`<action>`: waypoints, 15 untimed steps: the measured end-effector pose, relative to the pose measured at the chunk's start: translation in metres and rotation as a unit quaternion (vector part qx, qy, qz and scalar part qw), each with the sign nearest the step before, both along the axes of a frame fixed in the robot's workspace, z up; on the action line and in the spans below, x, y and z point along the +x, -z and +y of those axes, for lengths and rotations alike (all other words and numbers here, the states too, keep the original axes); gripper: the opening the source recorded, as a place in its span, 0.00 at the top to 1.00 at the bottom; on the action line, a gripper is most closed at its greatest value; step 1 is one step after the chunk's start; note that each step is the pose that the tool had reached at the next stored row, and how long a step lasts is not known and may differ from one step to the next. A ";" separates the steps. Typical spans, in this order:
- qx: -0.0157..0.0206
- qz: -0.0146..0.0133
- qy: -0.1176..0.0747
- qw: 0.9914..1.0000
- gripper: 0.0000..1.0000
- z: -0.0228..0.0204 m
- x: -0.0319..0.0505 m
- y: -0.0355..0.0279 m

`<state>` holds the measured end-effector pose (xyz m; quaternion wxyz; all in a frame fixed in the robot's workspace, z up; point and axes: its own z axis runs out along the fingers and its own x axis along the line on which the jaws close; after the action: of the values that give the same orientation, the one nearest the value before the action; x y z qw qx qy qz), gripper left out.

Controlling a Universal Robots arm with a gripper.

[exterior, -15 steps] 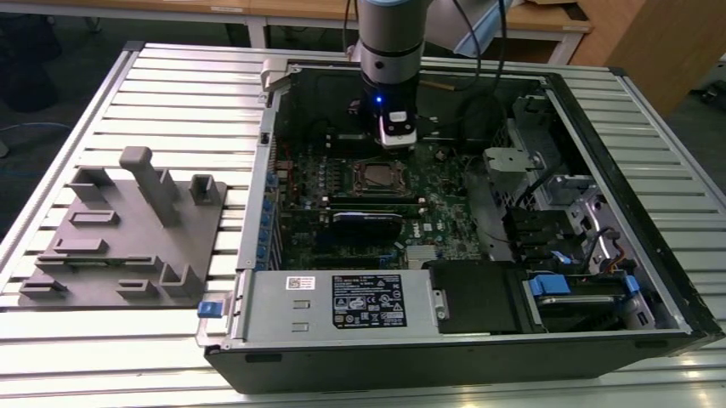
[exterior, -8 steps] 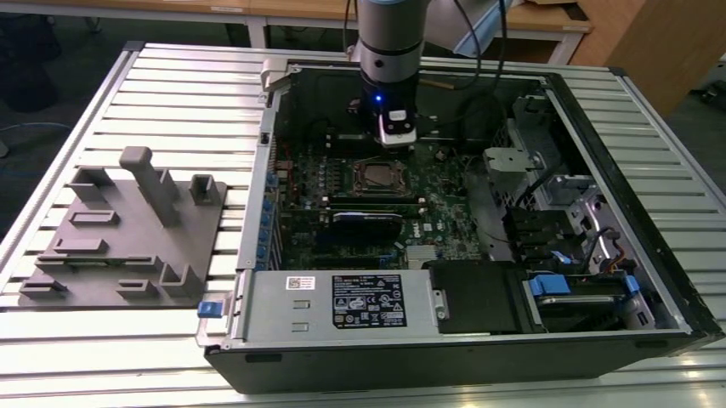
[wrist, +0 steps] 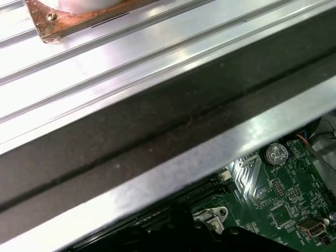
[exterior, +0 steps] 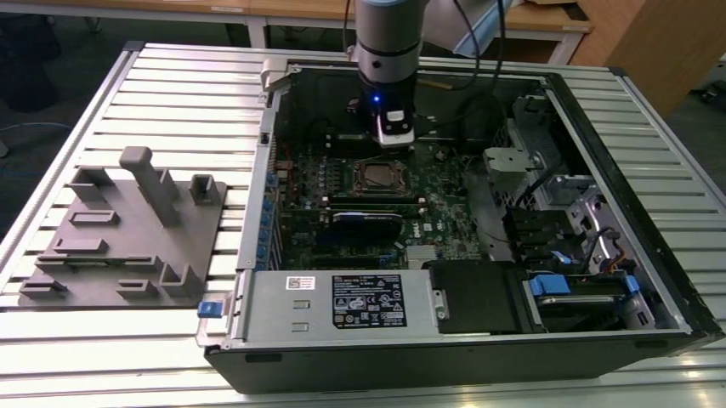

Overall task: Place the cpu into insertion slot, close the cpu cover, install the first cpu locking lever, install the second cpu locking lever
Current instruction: 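Install the first cpu locking lever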

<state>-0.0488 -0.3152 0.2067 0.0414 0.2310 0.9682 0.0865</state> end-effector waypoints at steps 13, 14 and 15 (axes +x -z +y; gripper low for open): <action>0.006 -0.015 0.000 1.000 0.90 0.0000 -0.0018 0.0042; 0.006 -0.016 0.000 1.000 0.90 0.0000 -0.0022 0.0050; 0.006 -0.017 0.000 1.000 0.90 0.0000 -0.0029 0.0060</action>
<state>-0.0517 -0.3152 0.2007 0.0570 0.2296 0.9669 0.0959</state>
